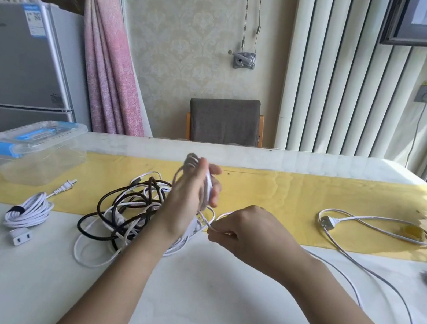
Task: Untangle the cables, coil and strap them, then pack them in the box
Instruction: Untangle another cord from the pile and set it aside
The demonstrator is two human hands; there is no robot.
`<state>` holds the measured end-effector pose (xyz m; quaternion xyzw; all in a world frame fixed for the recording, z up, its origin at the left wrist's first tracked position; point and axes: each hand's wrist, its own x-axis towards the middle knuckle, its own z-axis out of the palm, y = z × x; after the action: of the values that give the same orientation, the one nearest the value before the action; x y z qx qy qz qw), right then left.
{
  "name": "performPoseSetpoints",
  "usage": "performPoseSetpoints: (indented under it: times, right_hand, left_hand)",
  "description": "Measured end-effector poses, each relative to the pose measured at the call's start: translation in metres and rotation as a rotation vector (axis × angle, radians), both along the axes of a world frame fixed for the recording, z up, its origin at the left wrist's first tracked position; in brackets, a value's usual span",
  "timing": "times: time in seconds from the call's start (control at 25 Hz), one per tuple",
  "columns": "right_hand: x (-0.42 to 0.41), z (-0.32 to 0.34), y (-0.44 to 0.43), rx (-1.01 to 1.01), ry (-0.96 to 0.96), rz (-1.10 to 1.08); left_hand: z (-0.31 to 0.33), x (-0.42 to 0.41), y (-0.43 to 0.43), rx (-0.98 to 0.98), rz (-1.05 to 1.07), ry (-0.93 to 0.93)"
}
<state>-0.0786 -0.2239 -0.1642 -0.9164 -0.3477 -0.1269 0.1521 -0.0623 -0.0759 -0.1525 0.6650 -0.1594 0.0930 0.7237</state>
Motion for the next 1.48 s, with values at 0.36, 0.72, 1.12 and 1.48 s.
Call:
performPoseSetpoints:
  times: [0.36,0.72,1.12,1.48]
  right_hand:
    - [-0.009,0.038,-0.029,0.134,-0.043,-0.005]
    - [0.019,0.039,-0.094,0.496,0.052,-0.487]
    - [0.019,-0.002,-0.022,0.003,0.249,-0.256]
    - [-0.006,0.003,0.007,-0.202,0.034,-0.102]
  left_hand:
    - [-0.016,-0.006,-0.003,0.684,-0.150,0.158]
    - [0.009,-0.015,0.011,0.071,-1.092,0.584]
    - [0.007,0.006,0.032,-1.118,-0.801,0.363]
    - [-0.006,0.007,0.008,0.223,0.152,-0.071]
